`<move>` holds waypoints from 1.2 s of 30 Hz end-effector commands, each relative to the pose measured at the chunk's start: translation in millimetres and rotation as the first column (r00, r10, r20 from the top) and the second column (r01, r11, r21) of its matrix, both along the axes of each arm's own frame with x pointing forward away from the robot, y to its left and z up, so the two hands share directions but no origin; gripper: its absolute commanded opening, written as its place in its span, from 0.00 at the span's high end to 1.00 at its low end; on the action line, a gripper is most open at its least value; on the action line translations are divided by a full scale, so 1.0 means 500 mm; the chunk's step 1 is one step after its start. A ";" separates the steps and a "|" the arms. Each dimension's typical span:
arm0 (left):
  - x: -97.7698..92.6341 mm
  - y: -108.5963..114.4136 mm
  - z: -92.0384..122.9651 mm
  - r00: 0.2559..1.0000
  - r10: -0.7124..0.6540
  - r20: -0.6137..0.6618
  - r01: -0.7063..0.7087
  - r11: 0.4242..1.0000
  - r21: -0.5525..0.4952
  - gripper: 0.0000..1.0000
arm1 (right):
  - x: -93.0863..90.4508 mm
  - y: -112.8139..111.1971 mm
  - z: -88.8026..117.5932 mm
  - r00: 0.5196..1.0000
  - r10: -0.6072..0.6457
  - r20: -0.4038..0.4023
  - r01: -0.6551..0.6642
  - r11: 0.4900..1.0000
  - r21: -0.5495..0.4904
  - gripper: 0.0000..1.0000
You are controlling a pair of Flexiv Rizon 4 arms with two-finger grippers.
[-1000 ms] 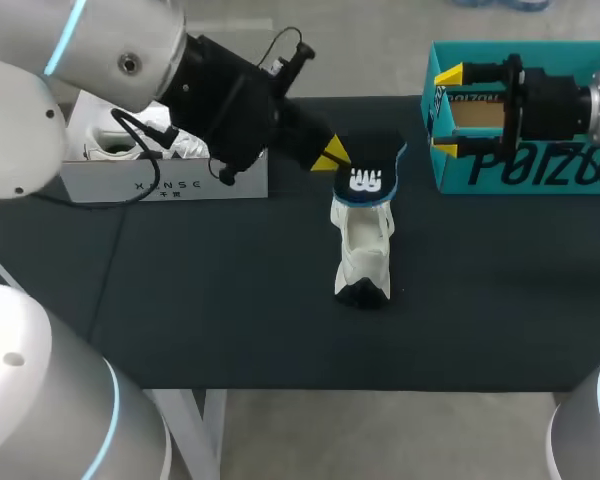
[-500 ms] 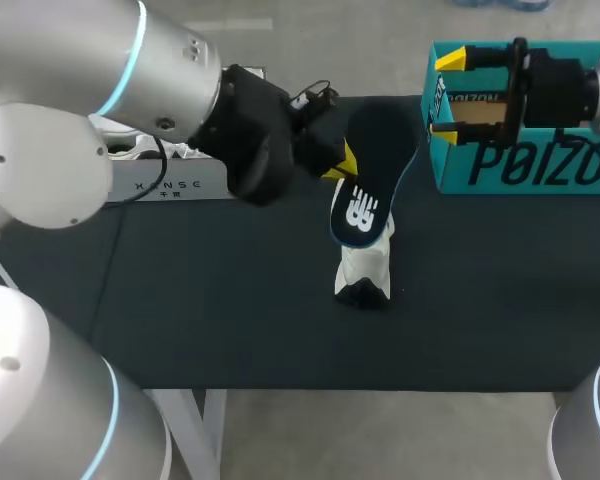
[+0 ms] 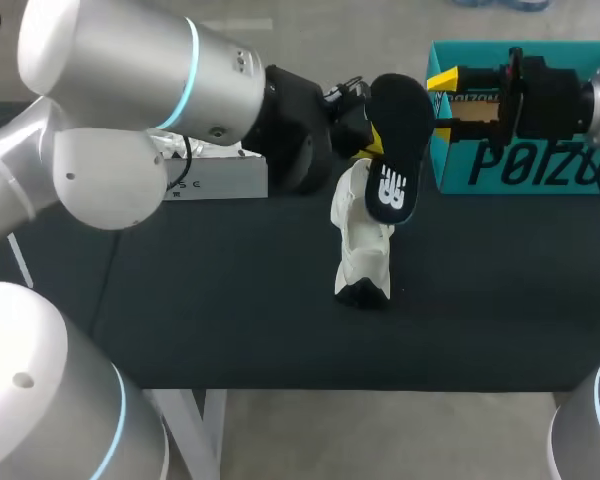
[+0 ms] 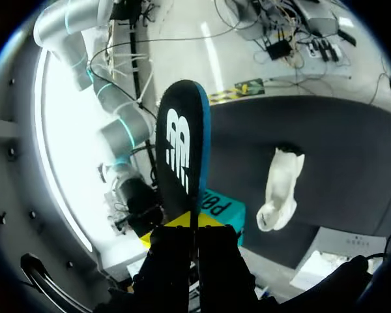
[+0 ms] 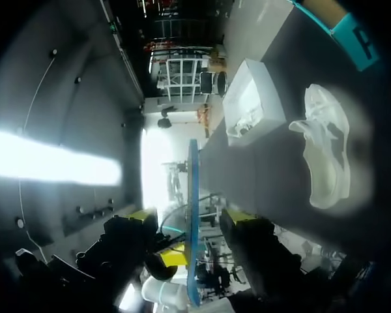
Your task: Take the shoe out of the shoebox, open the shoe tongue, remove and reinsert the insole, then place the shoe into the shoebox
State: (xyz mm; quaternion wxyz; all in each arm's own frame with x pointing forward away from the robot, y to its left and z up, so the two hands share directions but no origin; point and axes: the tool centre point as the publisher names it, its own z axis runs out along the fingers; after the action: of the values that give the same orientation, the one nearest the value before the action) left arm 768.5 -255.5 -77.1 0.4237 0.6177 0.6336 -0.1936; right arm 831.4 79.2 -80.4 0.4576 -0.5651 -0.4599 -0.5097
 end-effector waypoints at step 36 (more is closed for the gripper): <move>0.034 0.048 0.033 0.973 0.117 -0.201 0.038 0.774 0.633 0.00 | 0.013 0.024 -0.087 0.998 -0.049 -0.039 0.046 0.996 -0.073 1.00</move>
State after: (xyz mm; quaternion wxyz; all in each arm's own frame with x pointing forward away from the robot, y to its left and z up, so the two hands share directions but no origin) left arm 784.9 -243.7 -91.3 0.2987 0.6460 0.6814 -0.1707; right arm 831.5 84.2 -119.9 0.4343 -0.5989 -0.4519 -0.4985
